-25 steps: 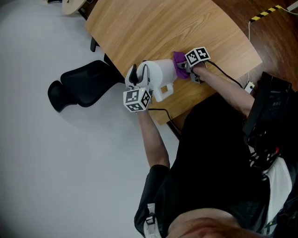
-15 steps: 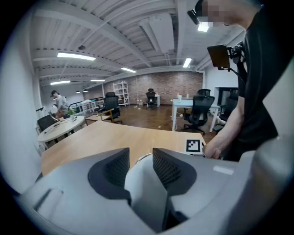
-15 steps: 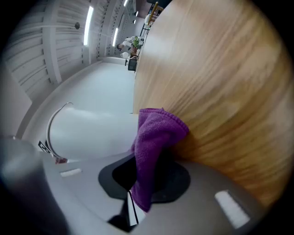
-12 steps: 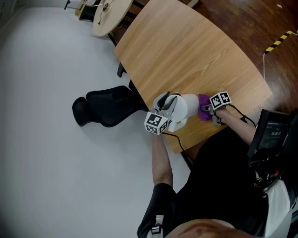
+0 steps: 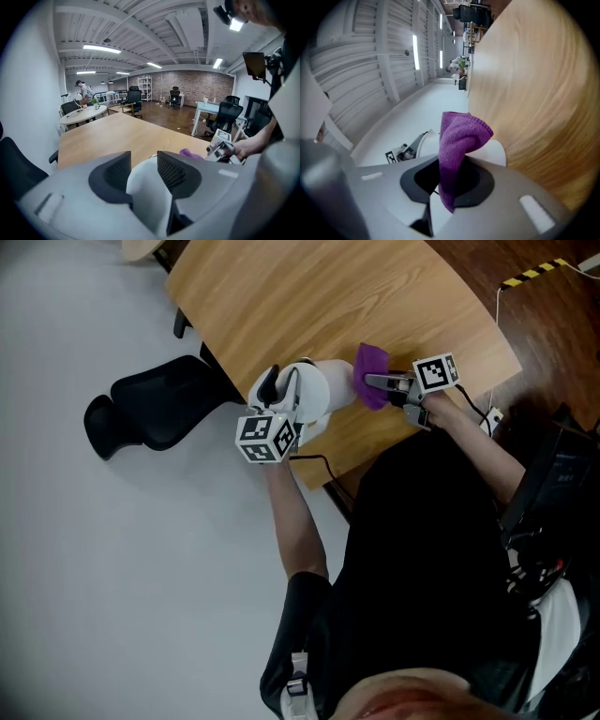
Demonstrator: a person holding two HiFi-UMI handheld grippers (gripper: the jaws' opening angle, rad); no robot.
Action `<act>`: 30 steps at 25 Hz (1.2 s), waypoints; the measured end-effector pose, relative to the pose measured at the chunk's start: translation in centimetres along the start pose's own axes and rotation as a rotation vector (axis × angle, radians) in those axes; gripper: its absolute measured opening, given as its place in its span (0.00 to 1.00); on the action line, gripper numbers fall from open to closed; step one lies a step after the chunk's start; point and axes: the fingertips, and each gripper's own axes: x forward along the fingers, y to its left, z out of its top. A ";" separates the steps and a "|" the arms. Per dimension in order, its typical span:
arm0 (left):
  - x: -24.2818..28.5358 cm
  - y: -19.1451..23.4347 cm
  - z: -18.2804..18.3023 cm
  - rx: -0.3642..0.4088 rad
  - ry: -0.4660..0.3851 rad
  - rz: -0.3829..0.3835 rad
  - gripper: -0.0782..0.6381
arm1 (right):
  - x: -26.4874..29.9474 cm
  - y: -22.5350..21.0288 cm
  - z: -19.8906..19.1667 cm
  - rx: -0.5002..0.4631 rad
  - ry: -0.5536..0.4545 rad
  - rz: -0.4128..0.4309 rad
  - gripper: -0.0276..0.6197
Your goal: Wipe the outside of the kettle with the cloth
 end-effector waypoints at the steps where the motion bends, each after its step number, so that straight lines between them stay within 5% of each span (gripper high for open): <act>1: 0.1 -0.3 -0.1 0.003 0.013 0.007 0.22 | 0.4 2.5 0.3 -0.048 0.006 0.064 0.12; 4: 0.0 -0.9 -0.2 -0.004 0.024 0.007 0.21 | 2.1 7.7 -0.1 -0.104 0.057 0.161 0.12; 10: -0.1 -1.5 -0.2 -0.003 0.018 0.010 0.19 | 4.2 7.0 -2.2 -0.094 0.163 0.114 0.12; 16: -0.1 -2.2 -0.3 0.011 0.026 0.005 0.19 | 2.9 -0.4 -4.3 -0.005 0.233 -0.073 0.12; 23: -0.5 -1.8 -0.5 0.007 0.021 0.007 0.18 | 1.3 -12.8 -7.0 0.096 0.321 -0.421 0.11; 30: -0.4 -1.3 -0.6 -0.004 0.020 0.006 0.17 | 1.4 -13.0 -7.0 0.101 0.325 -0.446 0.12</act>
